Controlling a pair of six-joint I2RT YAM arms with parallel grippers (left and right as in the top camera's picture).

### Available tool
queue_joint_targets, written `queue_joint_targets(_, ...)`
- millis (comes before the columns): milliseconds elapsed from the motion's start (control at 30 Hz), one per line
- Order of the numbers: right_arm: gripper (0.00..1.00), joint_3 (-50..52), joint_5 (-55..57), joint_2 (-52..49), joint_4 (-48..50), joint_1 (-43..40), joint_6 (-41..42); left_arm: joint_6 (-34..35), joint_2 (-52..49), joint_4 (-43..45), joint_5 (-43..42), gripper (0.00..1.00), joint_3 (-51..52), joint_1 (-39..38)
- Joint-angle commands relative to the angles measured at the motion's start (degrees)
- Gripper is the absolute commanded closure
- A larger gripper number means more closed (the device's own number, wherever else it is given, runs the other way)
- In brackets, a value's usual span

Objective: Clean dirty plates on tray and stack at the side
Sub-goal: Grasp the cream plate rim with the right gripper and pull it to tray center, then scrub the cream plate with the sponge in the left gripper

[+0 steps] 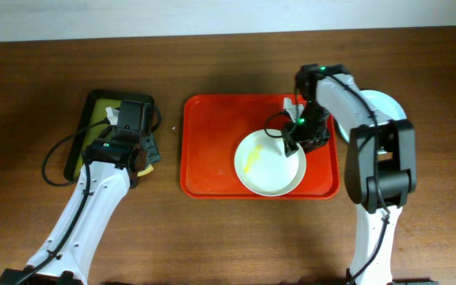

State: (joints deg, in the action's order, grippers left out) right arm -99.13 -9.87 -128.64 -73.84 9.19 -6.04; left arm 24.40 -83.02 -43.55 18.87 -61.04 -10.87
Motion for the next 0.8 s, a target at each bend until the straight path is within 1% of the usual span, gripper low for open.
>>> queue_joint_targets(0, 0.42, 0.7, 7.9, 0.3, -2.0, -0.3, 15.0, -0.5, 1.0, -0.2, -0.3, 1.0, 0.2, 0.3)
queue_joint_targets(67, 0.43, 4.9, 3.4, 0.3, -0.8, -0.1, 15.5, -0.5, 1.0, -0.2, -0.3, 1.0, 0.2, 0.3)
queue_joint_targets(167, 0.43, 13.9, -2.2, 0.3, 6.1, -0.2, 15.6, -0.5, 1.0, 0.0, -1.1, 1.0, 0.2, 0.3)
queue_joint_targets(233, 0.59, 16.3, -5.0, 0.3, 8.8, -0.1, 15.6, -0.5, 1.0, 0.2, -1.1, 1.0, 0.2, 0.3)
queue_joint_targets(267, 0.74, 16.3, -6.2, 0.3, 9.2, -0.1, 15.6, -0.5, 1.0, 0.2, -1.1, 1.0, 0.2, 0.3)
queue_joint_targets(300, 0.85, 16.3, -6.3, 0.3, 9.6, -0.2, 16.0, -0.5, 1.0, 0.2, -1.1, 1.0, 0.2, 0.3)
queue_joint_targets(367, 0.96, 16.3, -7.5, 0.3, 9.8, -0.2, 16.0, -0.5, 1.0, 0.2, -1.1, 1.0, 0.2, 0.3)
queue_joint_targets(433, 0.96, 14.0, -11.0, 0.3, 8.3, -1.0, 16.0, -0.5, 1.0, 0.4, -1.6, 1.0, 0.2, 0.3)
queue_joint_targets(467, 0.96, 10.0, -11.4, 0.3, 6.2, -1.9, 16.0, -0.5, 1.0, 1.0, -4.3, 1.0, 0.2, 0.3)
queue_joint_targets(500, 0.96, 6.8, -11.3, 0.3, 6.0, -2.1, 14.8, -0.5, 1.0, 2.3, -8.9, 1.0, 0.2, 0.3)
queue_joint_targets(533, 0.96, 5.3, -11.4, 0.3, 8.4, -1.8, 10.4, -0.5, 1.0, 3.8, -13.4, 1.0, 0.2, 0.3)
queue_joint_targets(600, 0.96, 6.3, -11.3, 0.1, 13.1, 0.0, 3.9, -0.5, 0.8, 7.1, -23.7, 1.0, 0.2, -0.2)
queue_joint_targets(633, 0.96, 6.5, -10.2, -0.1, 14.8, 1.2, -0.2, -0.5, 0.2, 8.5, -26.7, 1.0, 0.2, -1.2)
queue_joint_targets(700, 0.95, 6.4, -9.0, -0.1, 17.6, 2.4, 0.7, -0.5, -2.6, 10.0, -27.9, 1.0, 0.2, -5.2)
queue_joint_targets(733, 0.92, 6.2, -9.0, 0.0, 16.2, 2.3, 3.8, -0.5, -4.3, 10.1, -27.9, 1.0, 0.2, -6.9)
queue_joint_targets(767, 0.82, 5.3, -9.0, 0.1, 13.6, 2.1, 8.7, -0.5, -5.8, 10.6, -27.9, 1.0, 0.2, -7.9)
